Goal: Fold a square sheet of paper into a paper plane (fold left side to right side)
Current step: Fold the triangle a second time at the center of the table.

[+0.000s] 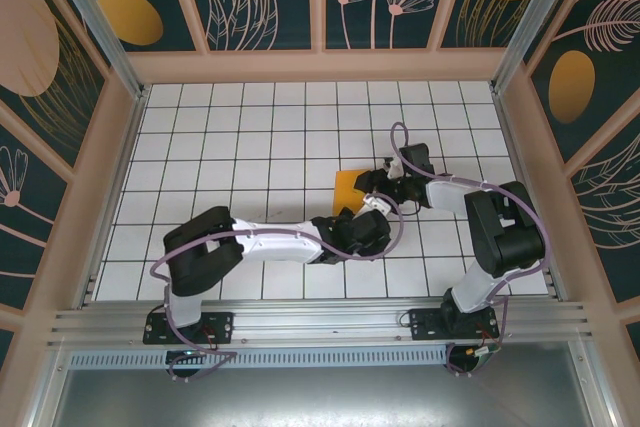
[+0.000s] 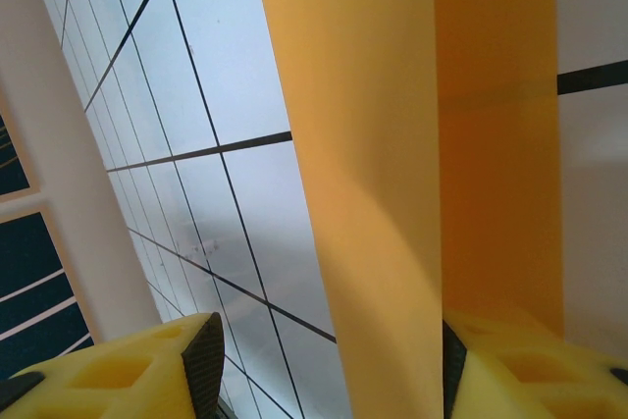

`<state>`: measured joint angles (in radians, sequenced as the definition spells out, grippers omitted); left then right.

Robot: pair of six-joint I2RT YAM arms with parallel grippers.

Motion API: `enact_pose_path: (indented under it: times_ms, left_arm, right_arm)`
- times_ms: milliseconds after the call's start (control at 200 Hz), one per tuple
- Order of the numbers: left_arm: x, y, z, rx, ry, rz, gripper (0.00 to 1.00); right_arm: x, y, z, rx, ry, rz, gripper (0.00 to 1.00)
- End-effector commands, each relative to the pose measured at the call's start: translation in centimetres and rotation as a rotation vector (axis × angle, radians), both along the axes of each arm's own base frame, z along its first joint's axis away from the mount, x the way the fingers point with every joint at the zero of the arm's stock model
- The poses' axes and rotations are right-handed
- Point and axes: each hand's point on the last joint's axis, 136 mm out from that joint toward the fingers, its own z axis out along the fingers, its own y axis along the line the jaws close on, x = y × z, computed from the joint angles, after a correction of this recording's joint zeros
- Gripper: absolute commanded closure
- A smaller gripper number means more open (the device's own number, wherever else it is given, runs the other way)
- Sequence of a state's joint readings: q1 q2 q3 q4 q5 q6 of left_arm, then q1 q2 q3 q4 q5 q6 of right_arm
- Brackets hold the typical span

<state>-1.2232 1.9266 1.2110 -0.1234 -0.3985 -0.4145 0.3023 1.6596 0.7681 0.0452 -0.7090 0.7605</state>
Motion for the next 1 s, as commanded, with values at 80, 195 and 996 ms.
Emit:
enact_pose_path:
  times_ms: [80,195,996]
  left_arm:
    - [1.1,1.0,-0.6,0.131,-0.085,0.034,0.19]
    - [1.3,0.9,-0.7,0.142,-0.095,0.032,0.3]
    - [1.7,1.4,2.3,-0.178,0.125,0.042,1.0]
  right_arm:
    - [0.4,0.1,0.5,0.008,-0.008,0.019,0.42]
    - [0.4,0.1,0.5,0.006,-0.01,0.021,0.42]
    - [2.8,-4.1,8.1,-0.083,-0.345,-0.091,0.19]
